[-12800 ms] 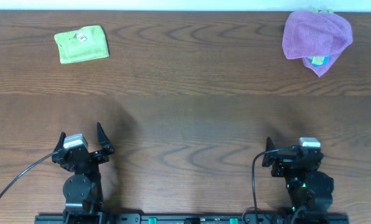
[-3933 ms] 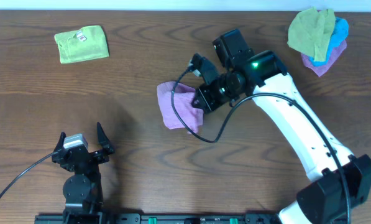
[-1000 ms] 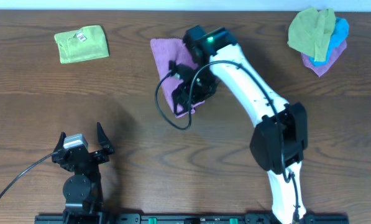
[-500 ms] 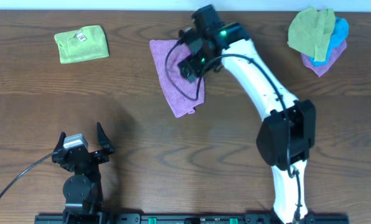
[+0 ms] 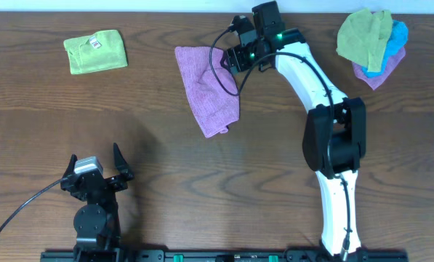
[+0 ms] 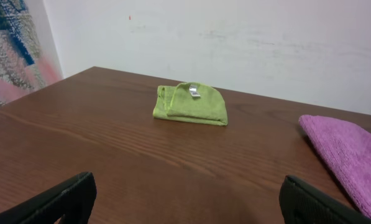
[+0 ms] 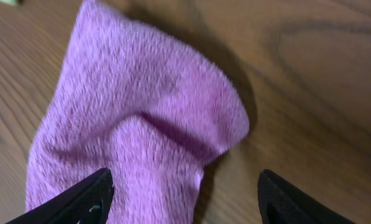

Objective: Fold the cloth
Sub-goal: 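Lower the pink cloth onto the table and release it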

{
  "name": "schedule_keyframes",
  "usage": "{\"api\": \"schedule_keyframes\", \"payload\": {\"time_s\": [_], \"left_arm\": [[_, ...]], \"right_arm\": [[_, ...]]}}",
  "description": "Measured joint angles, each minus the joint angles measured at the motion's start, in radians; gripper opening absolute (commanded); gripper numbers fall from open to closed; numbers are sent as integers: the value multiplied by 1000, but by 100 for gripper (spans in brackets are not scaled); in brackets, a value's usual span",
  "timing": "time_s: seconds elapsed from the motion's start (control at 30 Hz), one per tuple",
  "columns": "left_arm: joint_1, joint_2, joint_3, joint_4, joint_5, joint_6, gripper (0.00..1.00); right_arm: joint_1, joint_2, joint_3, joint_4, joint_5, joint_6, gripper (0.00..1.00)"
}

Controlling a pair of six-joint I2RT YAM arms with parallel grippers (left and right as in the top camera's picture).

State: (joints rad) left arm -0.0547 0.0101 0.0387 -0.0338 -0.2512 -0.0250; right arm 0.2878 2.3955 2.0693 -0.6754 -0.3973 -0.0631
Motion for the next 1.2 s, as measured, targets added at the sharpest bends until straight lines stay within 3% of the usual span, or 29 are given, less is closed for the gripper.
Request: {"api": "schedule_keyframes", "payload": {"time_s": [0.87,0.97,1.2], "left_arm": [[0,0,0,0,0,0,95],[0,0,0,0,0,0,95],[0,0,0,0,0,0,95]], "right_arm": [[-83,186,1,246,-320,321,62],[-83,187,1,248,-329,335,55],[-83,192,1,257,-329,358,50]]}}
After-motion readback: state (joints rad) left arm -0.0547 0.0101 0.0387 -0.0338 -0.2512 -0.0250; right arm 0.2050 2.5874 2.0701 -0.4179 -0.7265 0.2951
